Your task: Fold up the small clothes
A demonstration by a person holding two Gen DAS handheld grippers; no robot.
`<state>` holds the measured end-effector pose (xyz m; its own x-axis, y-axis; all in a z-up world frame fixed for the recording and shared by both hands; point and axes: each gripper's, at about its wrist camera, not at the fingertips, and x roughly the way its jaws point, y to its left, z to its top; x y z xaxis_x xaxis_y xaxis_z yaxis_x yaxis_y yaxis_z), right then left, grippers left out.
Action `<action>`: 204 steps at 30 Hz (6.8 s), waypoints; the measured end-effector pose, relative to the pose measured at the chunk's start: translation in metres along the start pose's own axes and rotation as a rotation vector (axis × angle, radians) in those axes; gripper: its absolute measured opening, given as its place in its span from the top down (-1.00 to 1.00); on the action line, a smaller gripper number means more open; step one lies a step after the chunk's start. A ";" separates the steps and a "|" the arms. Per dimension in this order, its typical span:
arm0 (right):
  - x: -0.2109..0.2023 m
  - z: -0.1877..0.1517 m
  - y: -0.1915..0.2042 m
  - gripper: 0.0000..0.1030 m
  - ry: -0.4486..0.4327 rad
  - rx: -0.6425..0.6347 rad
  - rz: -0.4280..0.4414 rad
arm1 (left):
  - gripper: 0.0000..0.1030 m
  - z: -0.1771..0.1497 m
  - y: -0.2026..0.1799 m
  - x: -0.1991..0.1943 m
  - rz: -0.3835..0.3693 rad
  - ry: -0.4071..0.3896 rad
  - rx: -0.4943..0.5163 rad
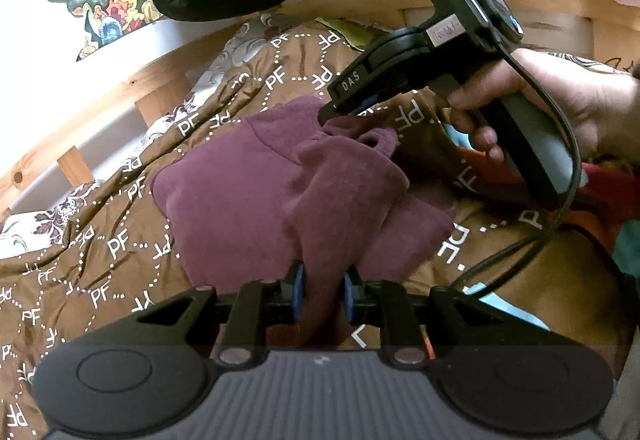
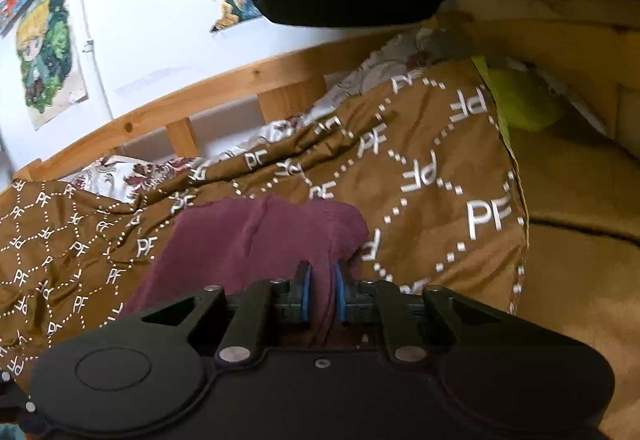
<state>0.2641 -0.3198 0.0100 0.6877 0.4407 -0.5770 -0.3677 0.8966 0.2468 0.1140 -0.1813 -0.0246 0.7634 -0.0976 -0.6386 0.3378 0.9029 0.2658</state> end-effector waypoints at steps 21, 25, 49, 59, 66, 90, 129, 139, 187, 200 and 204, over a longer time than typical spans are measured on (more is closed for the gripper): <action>-0.016 -0.012 0.033 -0.98 0.132 -0.090 -0.079 | -0.26 -0.008 -0.004 -0.013 -0.103 -0.002 -0.028; -0.020 -0.019 0.031 -0.98 0.165 -0.125 -0.139 | -0.49 -0.010 0.009 -0.024 -0.118 -0.034 -0.099; -0.039 -0.049 0.024 -0.99 0.189 -0.144 -0.213 | -0.99 -0.035 0.090 -0.005 0.014 0.112 -0.657; -0.039 -0.050 0.023 -0.99 0.189 -0.143 -0.203 | -0.99 -0.034 0.084 0.002 0.024 0.152 -0.626; -0.059 -0.041 0.030 -0.99 0.039 -0.133 -0.177 | -0.99 -0.036 0.082 0.006 0.018 0.174 -0.625; -0.014 -0.034 0.033 0.71 -0.110 -0.156 -0.064 | -1.00 -0.039 0.079 0.018 -0.008 0.216 -0.602; 0.024 -0.012 -0.001 0.86 -0.086 -0.113 -0.053 | -0.99 -0.035 0.085 0.004 -0.053 0.130 -0.660; 0.030 -0.010 -0.004 0.74 -0.069 -0.094 -0.033 | -0.99 -0.019 0.103 0.010 -0.051 0.085 -0.722; 0.038 -0.015 -0.007 -0.39 -0.013 -0.052 0.052 | -1.00 -0.037 0.106 0.044 -0.071 0.177 -0.764; 0.038 -0.015 -0.008 -0.40 -0.011 -0.040 0.056 | -1.00 -0.038 0.106 0.044 -0.074 0.178 -0.767; 0.038 -0.015 -0.009 -0.40 -0.010 -0.039 0.057 | -1.00 -0.038 0.106 0.044 -0.074 0.178 -0.767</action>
<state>0.2838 -0.3116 -0.0259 0.6713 0.4916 -0.5547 -0.4301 0.8679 0.2487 0.1622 -0.0739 -0.0524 0.6324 -0.1590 -0.7581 -0.1388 0.9396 -0.3129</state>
